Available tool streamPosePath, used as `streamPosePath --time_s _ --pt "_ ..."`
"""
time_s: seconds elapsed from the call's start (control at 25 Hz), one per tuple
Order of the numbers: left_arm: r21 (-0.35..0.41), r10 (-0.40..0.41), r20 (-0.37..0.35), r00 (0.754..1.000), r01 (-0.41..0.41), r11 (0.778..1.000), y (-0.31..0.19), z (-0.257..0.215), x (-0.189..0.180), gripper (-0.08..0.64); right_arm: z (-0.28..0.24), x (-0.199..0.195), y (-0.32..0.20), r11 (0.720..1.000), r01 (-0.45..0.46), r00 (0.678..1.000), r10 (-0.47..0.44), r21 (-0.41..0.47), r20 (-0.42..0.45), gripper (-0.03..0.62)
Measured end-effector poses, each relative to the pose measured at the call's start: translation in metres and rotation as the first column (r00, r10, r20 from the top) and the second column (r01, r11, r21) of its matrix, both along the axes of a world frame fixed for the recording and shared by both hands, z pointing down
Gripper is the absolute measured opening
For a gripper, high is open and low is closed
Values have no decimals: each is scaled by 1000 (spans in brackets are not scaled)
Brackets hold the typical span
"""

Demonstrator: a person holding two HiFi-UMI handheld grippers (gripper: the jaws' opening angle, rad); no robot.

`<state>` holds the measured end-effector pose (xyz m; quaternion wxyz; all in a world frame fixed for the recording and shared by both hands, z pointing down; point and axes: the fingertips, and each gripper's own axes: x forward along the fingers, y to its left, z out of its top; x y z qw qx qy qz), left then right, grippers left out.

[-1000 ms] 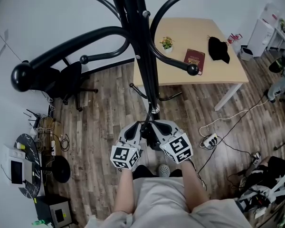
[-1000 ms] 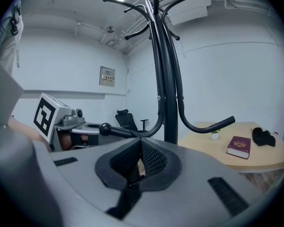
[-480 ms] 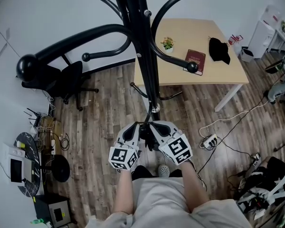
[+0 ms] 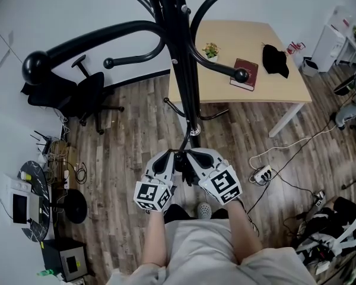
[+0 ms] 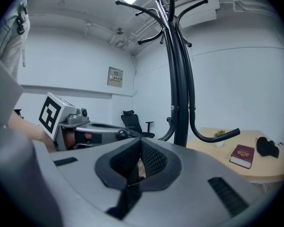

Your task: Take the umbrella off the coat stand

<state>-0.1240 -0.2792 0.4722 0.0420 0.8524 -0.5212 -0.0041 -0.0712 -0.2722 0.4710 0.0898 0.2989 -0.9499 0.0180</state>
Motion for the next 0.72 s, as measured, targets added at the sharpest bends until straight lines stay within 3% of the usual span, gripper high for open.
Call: streamPosePath --time_s 0.72 --pt "26 9 13 1000 -9 1000 18 -8 1 21 -9 -2 14 1000 6 1000 -6 6 13 12"
